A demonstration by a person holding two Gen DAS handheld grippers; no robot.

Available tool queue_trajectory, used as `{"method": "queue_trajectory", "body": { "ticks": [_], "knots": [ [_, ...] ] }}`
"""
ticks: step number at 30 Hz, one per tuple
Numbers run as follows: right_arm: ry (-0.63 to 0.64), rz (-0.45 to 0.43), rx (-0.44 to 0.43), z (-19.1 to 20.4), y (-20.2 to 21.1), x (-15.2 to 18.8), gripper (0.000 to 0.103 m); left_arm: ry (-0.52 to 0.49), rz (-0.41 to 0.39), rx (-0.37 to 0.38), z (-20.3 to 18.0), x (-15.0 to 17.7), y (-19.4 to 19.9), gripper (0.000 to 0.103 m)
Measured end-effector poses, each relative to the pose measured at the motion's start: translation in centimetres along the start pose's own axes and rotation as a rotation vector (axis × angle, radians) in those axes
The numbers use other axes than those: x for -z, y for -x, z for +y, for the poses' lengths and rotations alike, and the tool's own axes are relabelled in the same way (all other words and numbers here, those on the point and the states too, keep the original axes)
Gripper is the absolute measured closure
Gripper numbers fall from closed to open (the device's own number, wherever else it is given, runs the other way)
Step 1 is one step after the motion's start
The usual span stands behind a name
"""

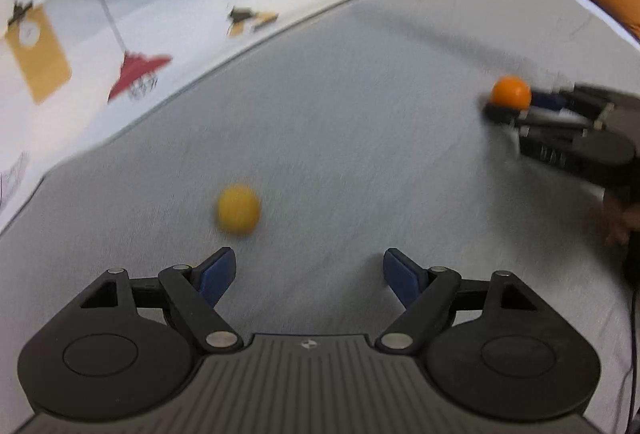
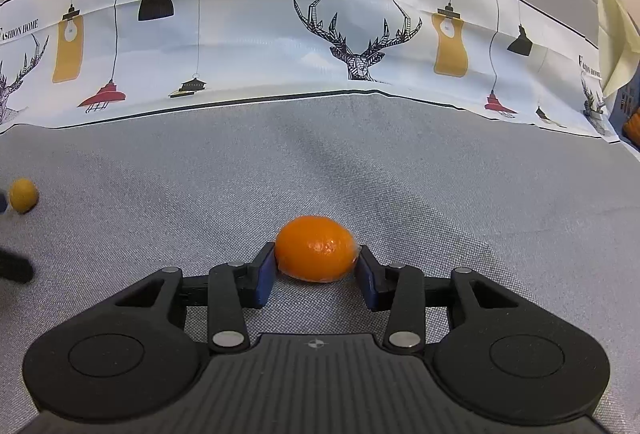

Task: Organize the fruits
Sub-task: 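Grasp the yellow fruit with the left tool while the right tool grasps the mandarin, then carry the yellow fruit and the mandarin over the blue plate with both tools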

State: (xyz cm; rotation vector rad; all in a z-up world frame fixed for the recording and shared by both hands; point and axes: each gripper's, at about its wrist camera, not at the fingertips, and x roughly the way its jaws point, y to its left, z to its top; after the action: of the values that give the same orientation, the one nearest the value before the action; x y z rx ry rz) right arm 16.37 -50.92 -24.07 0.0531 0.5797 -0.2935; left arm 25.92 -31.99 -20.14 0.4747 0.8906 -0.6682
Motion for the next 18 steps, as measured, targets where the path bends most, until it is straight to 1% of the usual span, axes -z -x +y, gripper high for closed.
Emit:
{"method": "queue_trajectory", "body": {
  "ticks": [3, 5, 7, 8, 11, 13, 14, 15, 16, 18],
  "knots": [
    [-0.009, 0.003, 0.009, 0.1, 0.0, -0.1, 0.059, 0.010, -0.021, -0.039, 0.7, 0.4, 0.7, 0.017],
    [-0.024, 0.007, 0.013, 0.1, -0.1, -0.2, 0.058, 0.046, -0.034, -0.058, 1.3, 0.0, 0.7, 0.017],
    [-0.036, 0.012, 0.021, 0.2, -0.3, -0.4, 0.058, 0.099, -0.025, -0.062, 2.1, -0.8, 0.2, 0.018],
    [-0.035, 0.013, 0.027, 0.3, -0.4, -0.4, 0.057, 0.122, -0.017, -0.063, 2.3, -1.2, -0.2, 0.020],
    [-0.031, 0.013, 0.040, 0.6, -0.6, -0.5, 0.055, 0.154, -0.011, -0.066, 2.5, -2.5, -1.3, 0.035],
    [-0.036, 0.015, 0.043, 0.6, -0.8, -0.6, 0.054, 0.154, -0.026, -0.072, 2.4, -3.1, -1.4, 0.054],
    [-0.038, 0.016, 0.041, 0.6, -0.9, -0.7, 0.053, 0.147, -0.027, -0.064, 2.2, -3.3, -1.4, 0.076],
    [-0.035, 0.015, 0.039, 0.7, -0.9, -0.7, 0.056, 0.138, -0.024, -0.059, 2.1, -3.4, -1.3, 0.076],
    [-0.027, 0.013, 0.037, 0.8, -0.8, -0.8, 0.061, 0.144, -0.023, -0.062, 1.9, -3.4, -1.0, 0.076],
    [-0.044, 0.030, 0.047, 1.1, -0.4, -1.0, 0.062, 0.150, -0.030, -0.067, 1.7, -3.3, 0.1, 0.076]
  ]
}}
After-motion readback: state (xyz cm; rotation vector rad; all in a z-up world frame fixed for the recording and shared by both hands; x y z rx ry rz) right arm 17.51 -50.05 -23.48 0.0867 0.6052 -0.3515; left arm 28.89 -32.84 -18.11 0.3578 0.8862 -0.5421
